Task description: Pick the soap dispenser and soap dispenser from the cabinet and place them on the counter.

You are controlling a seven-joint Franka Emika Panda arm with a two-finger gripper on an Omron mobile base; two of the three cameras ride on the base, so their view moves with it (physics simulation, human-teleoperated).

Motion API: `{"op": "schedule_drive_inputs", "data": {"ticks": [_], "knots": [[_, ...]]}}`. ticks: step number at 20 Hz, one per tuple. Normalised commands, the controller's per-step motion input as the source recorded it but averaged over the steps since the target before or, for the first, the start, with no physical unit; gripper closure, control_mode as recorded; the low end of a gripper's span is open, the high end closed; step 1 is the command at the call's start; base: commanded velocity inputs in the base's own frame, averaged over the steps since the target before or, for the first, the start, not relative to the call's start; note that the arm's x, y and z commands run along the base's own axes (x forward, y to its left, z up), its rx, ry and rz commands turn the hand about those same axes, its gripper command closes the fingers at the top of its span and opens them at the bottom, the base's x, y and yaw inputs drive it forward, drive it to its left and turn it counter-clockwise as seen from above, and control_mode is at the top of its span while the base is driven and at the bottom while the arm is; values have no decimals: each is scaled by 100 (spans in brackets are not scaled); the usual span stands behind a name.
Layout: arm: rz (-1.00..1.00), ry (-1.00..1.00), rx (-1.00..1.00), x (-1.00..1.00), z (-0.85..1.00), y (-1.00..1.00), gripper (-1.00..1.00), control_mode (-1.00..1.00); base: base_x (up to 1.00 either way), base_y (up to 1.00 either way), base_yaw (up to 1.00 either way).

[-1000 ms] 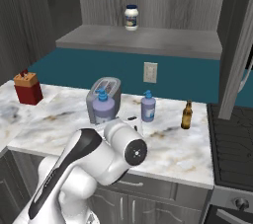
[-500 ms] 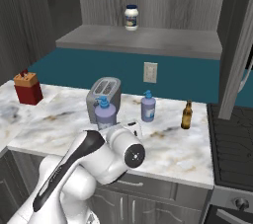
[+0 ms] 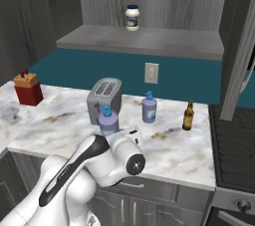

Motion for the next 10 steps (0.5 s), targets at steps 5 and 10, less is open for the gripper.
{"op": "schedule_drive_inputs", "data": {"ticks": [5,10], "knots": [[0,-1,0,30,-39,0,100,-100,0,0,0],[0,-1,0,37,-30,0,100,-100,0,0,0]]}}
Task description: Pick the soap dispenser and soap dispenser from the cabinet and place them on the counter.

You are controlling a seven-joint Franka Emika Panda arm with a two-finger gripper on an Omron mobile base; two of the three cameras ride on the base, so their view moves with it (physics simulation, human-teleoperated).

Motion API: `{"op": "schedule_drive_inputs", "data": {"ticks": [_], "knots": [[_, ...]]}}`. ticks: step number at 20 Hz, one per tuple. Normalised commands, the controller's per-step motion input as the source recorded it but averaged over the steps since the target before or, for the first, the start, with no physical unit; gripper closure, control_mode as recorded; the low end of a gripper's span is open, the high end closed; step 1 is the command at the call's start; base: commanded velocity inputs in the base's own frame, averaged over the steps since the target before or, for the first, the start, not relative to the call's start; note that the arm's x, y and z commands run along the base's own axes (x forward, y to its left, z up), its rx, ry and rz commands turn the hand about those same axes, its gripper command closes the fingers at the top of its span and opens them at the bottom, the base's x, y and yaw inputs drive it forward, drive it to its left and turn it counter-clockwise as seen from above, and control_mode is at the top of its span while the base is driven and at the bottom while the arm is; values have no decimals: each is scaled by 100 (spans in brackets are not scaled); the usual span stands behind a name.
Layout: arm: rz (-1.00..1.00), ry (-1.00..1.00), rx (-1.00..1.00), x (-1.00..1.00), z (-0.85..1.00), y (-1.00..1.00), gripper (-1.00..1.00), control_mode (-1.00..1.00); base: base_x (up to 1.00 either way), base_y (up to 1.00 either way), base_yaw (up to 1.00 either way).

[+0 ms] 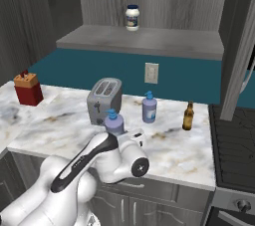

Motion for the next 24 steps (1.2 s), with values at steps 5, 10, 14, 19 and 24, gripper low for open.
{"op": "schedule_drive_inputs", "data": {"ticks": [5,10,14,19,24], "knots": [[1,0,0,39,-27,0,100,-100,0,0,0],[1,0,0,37,-33,0,100,-100,0,0,0],[1,0,0,38,-30,0,100,-100,0,0,0],[0,-1,0,40,-22,-7,100,-100,0,0,0],[0,-2,0,40,-25,-7,100,-100,0,0,0]]}}
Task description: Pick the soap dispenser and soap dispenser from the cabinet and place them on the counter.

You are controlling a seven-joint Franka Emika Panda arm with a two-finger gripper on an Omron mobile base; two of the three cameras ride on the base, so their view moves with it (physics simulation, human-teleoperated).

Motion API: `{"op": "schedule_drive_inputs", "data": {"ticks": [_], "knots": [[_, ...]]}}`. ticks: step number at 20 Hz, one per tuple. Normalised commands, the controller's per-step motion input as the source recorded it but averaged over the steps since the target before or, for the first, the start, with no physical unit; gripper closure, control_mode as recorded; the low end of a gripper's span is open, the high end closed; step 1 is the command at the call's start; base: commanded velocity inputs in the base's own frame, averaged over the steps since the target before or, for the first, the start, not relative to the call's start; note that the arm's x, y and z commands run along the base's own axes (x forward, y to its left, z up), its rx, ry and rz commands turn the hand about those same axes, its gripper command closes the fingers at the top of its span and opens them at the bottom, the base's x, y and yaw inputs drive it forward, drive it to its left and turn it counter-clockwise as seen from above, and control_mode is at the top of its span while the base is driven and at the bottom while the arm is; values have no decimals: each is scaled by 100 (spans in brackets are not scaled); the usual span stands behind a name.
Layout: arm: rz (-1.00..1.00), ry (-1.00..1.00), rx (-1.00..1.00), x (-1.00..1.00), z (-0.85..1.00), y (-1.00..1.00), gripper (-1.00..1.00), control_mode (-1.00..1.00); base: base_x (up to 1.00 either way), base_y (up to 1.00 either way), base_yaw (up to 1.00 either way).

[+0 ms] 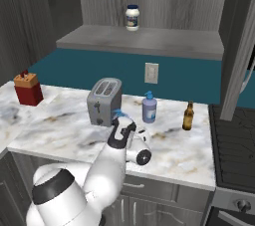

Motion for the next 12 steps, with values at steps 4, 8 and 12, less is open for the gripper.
{"op": "schedule_drive_inputs", "data": {"ticks": [4,8,12], "knots": [[0,0,0,39,-28,-8,100,-100,0,0,0],[0,0,0,39,-33,-7,100,-100,0,0,0],[0,0,0,37,-34,-7,100,-100,0,0,0]]}}
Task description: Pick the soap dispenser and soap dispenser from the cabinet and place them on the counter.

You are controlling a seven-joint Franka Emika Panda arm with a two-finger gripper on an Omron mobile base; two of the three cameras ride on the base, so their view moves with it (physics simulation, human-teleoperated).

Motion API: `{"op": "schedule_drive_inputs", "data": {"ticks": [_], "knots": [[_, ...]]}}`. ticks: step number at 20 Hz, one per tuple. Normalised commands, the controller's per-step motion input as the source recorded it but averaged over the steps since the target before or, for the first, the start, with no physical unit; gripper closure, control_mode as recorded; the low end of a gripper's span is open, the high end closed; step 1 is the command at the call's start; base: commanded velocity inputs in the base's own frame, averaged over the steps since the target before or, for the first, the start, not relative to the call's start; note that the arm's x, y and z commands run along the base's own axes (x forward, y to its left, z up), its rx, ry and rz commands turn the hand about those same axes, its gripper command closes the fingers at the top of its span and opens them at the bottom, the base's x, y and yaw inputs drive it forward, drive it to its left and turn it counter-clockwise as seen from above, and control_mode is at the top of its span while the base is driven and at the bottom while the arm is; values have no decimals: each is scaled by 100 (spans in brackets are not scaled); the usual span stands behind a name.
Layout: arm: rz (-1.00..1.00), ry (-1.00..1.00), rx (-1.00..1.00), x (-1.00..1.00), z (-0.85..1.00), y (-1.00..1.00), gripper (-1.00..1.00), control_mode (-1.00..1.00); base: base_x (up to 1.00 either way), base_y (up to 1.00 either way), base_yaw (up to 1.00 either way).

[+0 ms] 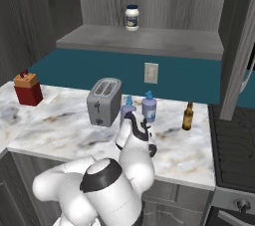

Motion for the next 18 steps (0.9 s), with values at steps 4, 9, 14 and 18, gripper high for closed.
{"op": "schedule_drive_inputs", "data": {"ticks": [4,9,14,18], "knots": [[0,-1,0,20,-27,-8,100,-100,0,0,0],[1,-3,0,9,-27,-11,100,-100,0,0,0],[1,-2,-1,3,-10,-15,100,-100,0,0,0],[0,0,-4,-3,18,-22,100,-100,0,0,0]]}}
